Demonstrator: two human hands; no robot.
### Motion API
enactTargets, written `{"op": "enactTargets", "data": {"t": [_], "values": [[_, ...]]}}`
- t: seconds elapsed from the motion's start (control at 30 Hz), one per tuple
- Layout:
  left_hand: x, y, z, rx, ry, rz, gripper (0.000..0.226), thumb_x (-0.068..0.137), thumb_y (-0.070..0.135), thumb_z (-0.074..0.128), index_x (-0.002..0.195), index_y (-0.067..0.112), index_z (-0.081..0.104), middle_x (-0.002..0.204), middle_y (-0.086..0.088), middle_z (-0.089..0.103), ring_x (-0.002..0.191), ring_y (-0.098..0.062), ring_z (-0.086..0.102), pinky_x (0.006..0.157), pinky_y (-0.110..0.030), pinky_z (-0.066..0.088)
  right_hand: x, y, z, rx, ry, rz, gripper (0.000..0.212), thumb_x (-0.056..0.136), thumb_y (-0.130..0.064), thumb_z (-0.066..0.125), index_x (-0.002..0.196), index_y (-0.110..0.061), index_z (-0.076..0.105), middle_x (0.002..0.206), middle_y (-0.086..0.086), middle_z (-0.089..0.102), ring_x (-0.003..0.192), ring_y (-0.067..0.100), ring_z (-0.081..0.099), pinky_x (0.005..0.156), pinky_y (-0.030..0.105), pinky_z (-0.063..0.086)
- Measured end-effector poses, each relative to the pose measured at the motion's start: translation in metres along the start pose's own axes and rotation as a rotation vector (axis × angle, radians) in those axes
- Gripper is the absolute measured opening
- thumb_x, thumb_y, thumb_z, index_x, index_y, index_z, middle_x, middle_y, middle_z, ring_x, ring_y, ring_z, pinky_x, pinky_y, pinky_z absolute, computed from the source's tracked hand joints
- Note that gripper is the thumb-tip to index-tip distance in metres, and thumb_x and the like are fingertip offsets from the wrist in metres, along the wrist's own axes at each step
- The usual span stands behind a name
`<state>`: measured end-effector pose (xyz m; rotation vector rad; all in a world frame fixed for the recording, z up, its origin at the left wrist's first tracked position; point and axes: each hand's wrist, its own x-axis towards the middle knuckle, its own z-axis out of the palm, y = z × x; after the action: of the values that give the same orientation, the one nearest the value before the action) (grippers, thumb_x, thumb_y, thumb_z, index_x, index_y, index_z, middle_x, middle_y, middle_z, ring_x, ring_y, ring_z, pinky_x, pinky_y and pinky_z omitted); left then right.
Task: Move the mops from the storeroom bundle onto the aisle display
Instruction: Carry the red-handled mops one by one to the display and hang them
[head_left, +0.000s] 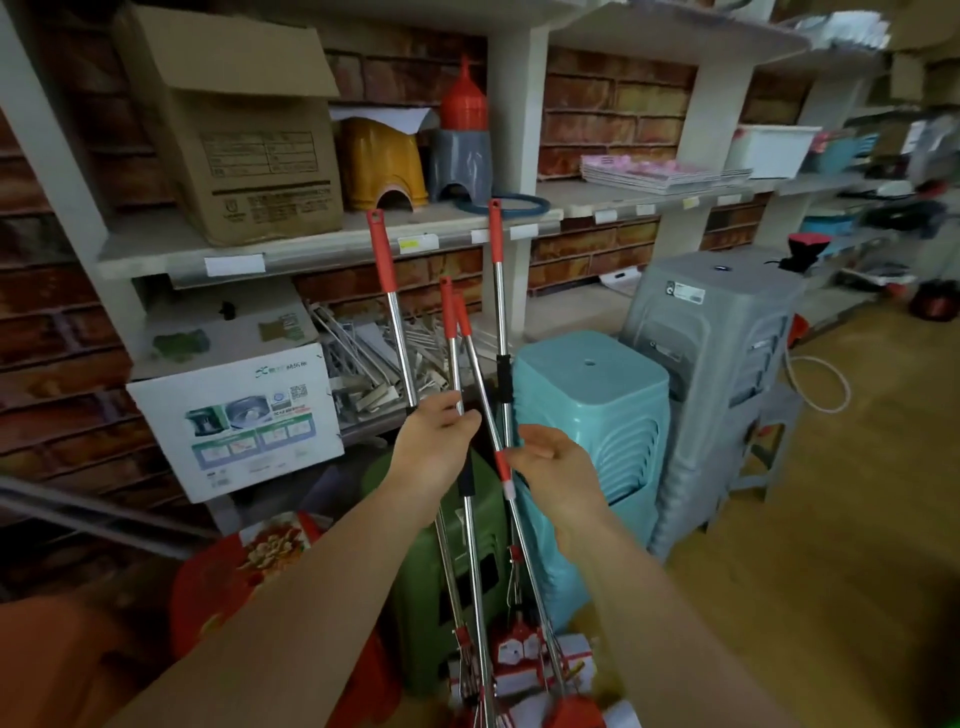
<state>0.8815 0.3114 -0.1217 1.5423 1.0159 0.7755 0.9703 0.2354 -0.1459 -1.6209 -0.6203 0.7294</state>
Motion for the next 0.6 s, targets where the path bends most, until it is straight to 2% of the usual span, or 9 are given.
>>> {"op": "enactTargets", "data": {"t": [0.13, 0.2, 0.27, 0.33, 0.37, 0.4, 0.47, 0.6], "values": [[0.039, 0.003, 0.01, 0.015, -0.014, -0.004, 0.045, 0.092, 0.024, 0.052, 0.136, 0.019, 0.044, 0.134, -0.004, 0.051, 0.117, -0.019, 0.05, 0.104, -0.032, 0.039, 0.036, -0.002, 0.0, 0.005, 0.022, 0.012, 0.04, 0.087, -0.009, 0.059, 0.126, -0.011, 0.052, 0.129, 0.008, 0.054, 0.106, 0.014, 0.048, 0.09, 0.021, 0.034], [0.061, 0.001, 0.012, 0.019, -0.015, 0.007, 0.045, 0.093, 0.024, 0.051, 0.137, 0.019, 0.042, 0.139, -0.005, 0.048, 0.122, -0.021, 0.048, 0.1, -0.03, 0.039, 0.054, -0.002, 0.006, -0.022, 0.037, 0.017, 0.04, 0.087, -0.009, 0.059, 0.127, -0.011, 0.052, 0.13, 0.008, 0.054, 0.111, 0.016, 0.05, 0.091, 0.021, 0.034], [0.086, -0.003, 0.011, 0.026, -0.017, 0.02, 0.046, 0.093, 0.023, 0.05, 0.138, 0.018, 0.04, 0.14, -0.005, 0.046, 0.119, -0.02, 0.049, 0.087, -0.023, 0.041, 0.076, -0.001, 0.015, -0.044, 0.046, 0.013, 0.041, 0.087, -0.009, 0.058, 0.128, -0.01, 0.051, 0.131, 0.009, 0.054, 0.116, 0.019, 0.051, 0.092, 0.02, 0.033], [0.115, -0.007, 0.01, 0.028, -0.018, 0.017, 0.046, 0.094, 0.022, 0.049, 0.138, 0.017, 0.039, 0.141, -0.004, 0.046, 0.106, -0.016, 0.049, 0.066, -0.014, 0.042, 0.1, -0.001, 0.027, -0.067, 0.048, 0.016, 0.042, 0.087, -0.01, 0.058, 0.129, -0.009, 0.05, 0.132, 0.008, 0.054, 0.119, 0.02, 0.051, 0.093, 0.021, 0.034], [0.131, -0.009, 0.009, 0.021, -0.019, 0.014, 0.046, 0.094, 0.022, 0.049, 0.138, 0.016, 0.039, 0.14, -0.005, 0.046, 0.102, -0.015, 0.049, 0.06, -0.012, 0.042, 0.113, -0.001, 0.034, -0.08, 0.052, 0.021, 0.042, 0.087, -0.01, 0.058, 0.129, -0.009, 0.05, 0.132, 0.008, 0.054, 0.119, 0.02, 0.051, 0.095, 0.022, 0.034], [0.149, -0.012, 0.008, 0.018, -0.023, 0.013, 0.045, 0.094, 0.021, 0.049, 0.138, 0.016, 0.039, 0.14, -0.006, 0.047, 0.103, -0.016, 0.05, 0.063, -0.012, 0.043, 0.127, -0.001, 0.04, -0.094, 0.06, 0.029, 0.042, 0.087, -0.01, 0.059, 0.128, -0.009, 0.051, 0.132, 0.008, 0.055, 0.119, 0.021, 0.051, 0.097, 0.024, 0.035], [0.187, -0.018, 0.006, 0.046, -0.036, 0.007, 0.044, 0.094, 0.022, 0.05, 0.136, 0.016, 0.041, 0.138, -0.007, 0.048, 0.111, -0.018, 0.051, 0.078, -0.018, 0.038, 0.159, -0.002, 0.055, -0.134, 0.08, 0.046, 0.042, 0.086, -0.011, 0.059, 0.128, -0.009, 0.051, 0.13, 0.009, 0.056, 0.118, 0.022, 0.052, 0.099, 0.027, 0.037], [0.268, -0.032, 0.007, 0.106, -0.079, -0.006, 0.046, 0.093, 0.024, 0.05, 0.137, 0.016, 0.04, 0.139, -0.007, 0.048, 0.117, -0.019, 0.05, 0.084, -0.02, 0.034, 0.231, 0.0, 0.083, -0.165, 0.095, 0.072, 0.042, 0.086, -0.009, 0.06, 0.127, -0.008, 0.052, 0.128, 0.011, 0.057, 0.117, 0.023, 0.053, 0.095, 0.024, 0.036]]}}
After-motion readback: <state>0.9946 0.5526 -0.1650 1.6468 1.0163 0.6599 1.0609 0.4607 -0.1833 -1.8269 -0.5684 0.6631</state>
